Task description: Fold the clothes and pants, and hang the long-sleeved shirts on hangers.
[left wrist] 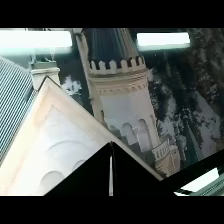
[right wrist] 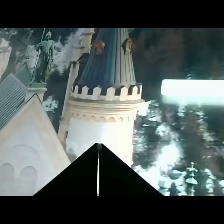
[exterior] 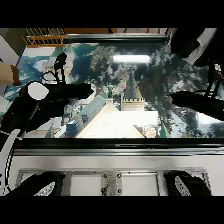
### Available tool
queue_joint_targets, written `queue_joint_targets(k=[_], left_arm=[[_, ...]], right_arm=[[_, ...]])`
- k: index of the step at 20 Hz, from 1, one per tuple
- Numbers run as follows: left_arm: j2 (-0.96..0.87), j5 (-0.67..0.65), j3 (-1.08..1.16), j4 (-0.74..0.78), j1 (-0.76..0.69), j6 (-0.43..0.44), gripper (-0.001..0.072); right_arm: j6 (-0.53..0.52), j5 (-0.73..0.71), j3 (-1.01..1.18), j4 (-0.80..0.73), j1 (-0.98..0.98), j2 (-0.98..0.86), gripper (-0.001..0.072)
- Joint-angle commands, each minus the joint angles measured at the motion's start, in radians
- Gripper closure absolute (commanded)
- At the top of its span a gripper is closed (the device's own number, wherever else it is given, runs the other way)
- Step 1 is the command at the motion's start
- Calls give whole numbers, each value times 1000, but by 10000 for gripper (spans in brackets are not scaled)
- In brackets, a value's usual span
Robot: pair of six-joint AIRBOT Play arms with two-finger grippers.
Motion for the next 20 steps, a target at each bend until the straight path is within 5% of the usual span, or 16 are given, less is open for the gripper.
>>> queue_joint_targets(k=[1,13,14,15,16,20], left_arm=[[-2,2,-2,0,1,1,683],[-2,3,-100,30,19,7,683],[-2,-24,-70,109,44,17,629],[-2,-63,-32,220,77,18,258],[-2,-107,5,342,113,11,3],[-2,-186,47,754,336,-65,4]], right_arm=[[0,0,-1,0,1,-2,691],[0,-3,-3,1,1,-4,691],[0,-2,-3,1,1,-5,691],[0,-2,-3,1,1,-4,691],[0,-2,-3,1,1,-4,691],[0,-3,-3,1,1,-4,691]])
